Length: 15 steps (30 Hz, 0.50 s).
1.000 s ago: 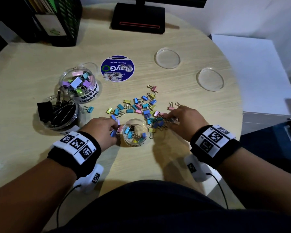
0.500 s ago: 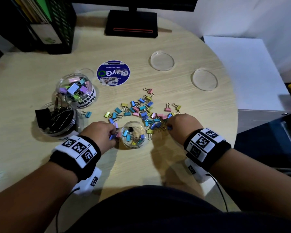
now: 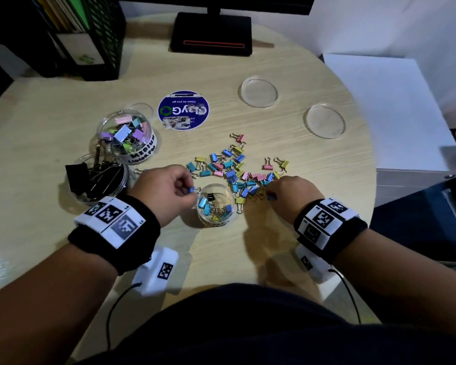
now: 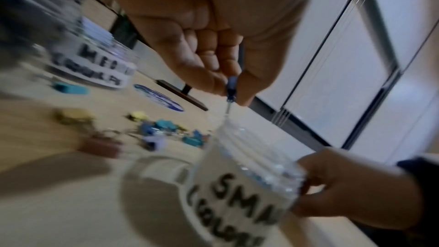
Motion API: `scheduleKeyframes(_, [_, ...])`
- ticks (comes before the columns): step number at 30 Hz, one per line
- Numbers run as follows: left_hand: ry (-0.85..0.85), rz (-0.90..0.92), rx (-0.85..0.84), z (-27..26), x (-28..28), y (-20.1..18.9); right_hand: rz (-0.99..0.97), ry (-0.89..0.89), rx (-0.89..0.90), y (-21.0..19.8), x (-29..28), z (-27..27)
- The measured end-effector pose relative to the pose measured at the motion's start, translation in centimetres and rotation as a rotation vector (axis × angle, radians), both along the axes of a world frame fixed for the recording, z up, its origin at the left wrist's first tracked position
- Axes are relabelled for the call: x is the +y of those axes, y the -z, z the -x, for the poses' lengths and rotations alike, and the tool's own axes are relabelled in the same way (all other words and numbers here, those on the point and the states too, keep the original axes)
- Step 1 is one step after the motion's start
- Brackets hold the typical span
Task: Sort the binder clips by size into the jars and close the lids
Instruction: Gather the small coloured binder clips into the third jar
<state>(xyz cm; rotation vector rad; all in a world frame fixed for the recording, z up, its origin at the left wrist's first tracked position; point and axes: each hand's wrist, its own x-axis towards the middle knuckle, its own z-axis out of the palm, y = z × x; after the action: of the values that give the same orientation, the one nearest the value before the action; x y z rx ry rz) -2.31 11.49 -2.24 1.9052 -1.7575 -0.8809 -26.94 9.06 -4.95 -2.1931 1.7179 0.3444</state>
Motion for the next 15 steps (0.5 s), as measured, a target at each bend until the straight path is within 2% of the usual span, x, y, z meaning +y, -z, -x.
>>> scheduleKeyframes(3, [0.097,0.005,0.06,1.5,0.3,-0.3,0.006,-0.016,-0.003,0.1,0.2,0.1])
scheduleKeyframes(7, [0.243,-0.014,-0.109,2.5,0.4,-0.4,0.016,-0.039,0.002,0.3,0.0,0.3])
scheduleKeyframes(9, [0.28,-0.013,-0.136,2.2,0.7,-0.2,0.012,-0.032,-0.029,0.2,0.0,0.2])
scheduleKeyframes(12, [0.264,-0.061,-0.066,1.2,0.9,0.0,0.092,-0.059,-0.212,-0.7,0.5,-0.2])
scheduleKeyframes(15, [0.281,-0.139,-0.103,0.4,1.0,0.1,0.218,-0.227,-0.443,-2.2,1.7,-2.0])
